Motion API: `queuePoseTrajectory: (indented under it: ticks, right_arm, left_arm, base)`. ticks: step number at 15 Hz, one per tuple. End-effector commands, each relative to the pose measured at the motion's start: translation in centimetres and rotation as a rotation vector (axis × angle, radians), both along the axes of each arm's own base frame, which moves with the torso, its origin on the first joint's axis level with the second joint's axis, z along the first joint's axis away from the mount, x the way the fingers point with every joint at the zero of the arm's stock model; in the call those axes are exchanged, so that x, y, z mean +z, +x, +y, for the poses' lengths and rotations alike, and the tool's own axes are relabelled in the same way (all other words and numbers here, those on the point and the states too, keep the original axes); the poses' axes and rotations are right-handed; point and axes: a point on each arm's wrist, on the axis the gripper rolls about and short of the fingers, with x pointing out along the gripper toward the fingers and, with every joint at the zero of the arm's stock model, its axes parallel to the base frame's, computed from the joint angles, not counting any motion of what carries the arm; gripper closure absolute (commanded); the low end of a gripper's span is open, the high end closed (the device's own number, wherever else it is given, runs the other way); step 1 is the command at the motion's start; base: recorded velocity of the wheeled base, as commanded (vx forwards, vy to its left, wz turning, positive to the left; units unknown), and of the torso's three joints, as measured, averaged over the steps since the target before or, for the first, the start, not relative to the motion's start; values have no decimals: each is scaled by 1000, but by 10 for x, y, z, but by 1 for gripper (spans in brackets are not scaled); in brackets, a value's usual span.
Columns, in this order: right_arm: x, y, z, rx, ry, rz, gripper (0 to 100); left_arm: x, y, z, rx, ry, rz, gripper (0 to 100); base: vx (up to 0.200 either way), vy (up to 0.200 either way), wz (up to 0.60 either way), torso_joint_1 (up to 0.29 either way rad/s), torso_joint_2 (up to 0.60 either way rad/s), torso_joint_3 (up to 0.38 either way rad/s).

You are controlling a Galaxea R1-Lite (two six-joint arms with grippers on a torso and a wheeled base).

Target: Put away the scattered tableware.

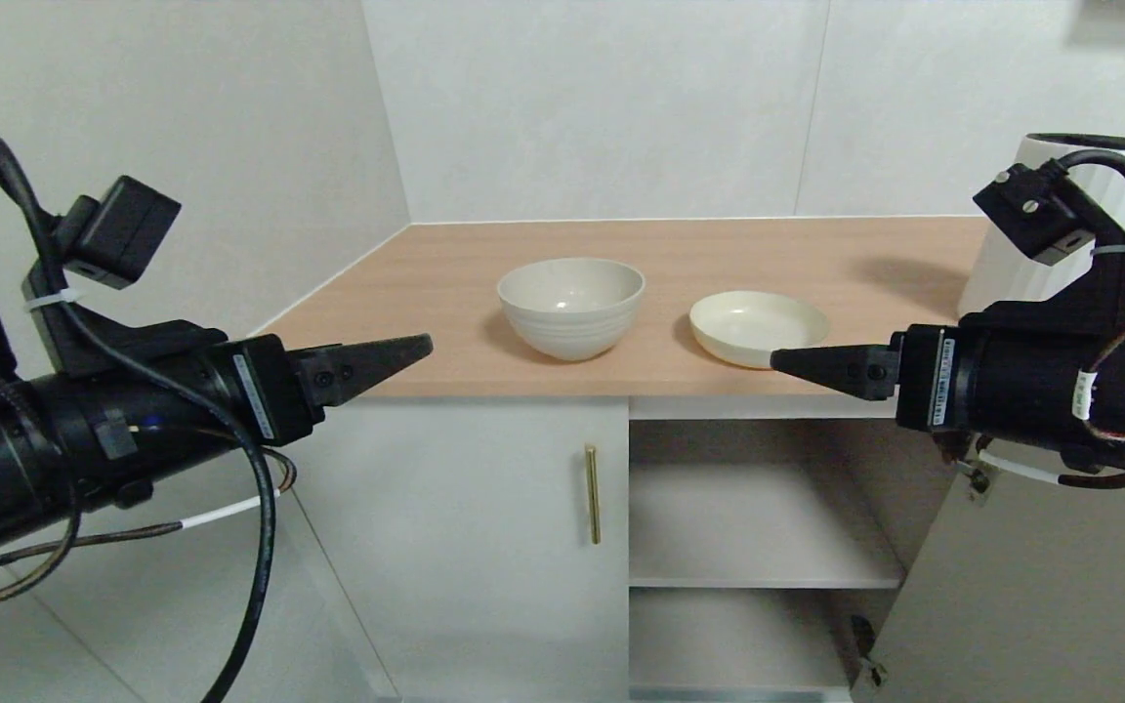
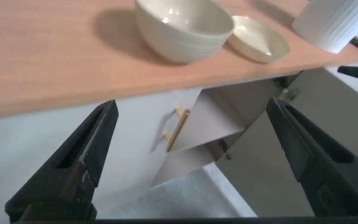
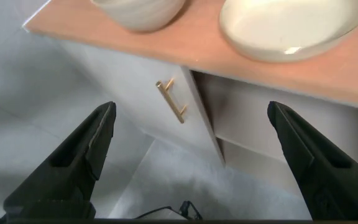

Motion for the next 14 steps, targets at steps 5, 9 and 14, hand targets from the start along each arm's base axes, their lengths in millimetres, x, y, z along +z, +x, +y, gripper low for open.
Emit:
queuePoseTrajectory:
  ticks: [5, 9, 14]
  right_arm:
    - [-4, 8, 3, -7, -10, 7, 0]
    - [-17, 34, 6, -49, -27, -34, 0]
    - [-5, 53, 11, -164, -33, 48, 0]
  left_arm:
    - [3, 22, -8, -3, 4, 9, 0]
    - [6, 69, -26, 1, -10, 37, 0]
    - [18, 77, -29, 46, -118, 275, 0]
  base:
    - [0, 0, 0, 171, -465, -296]
    - [0, 0, 0, 122, -303, -184]
    - [0, 0, 0, 6, -14, -9]
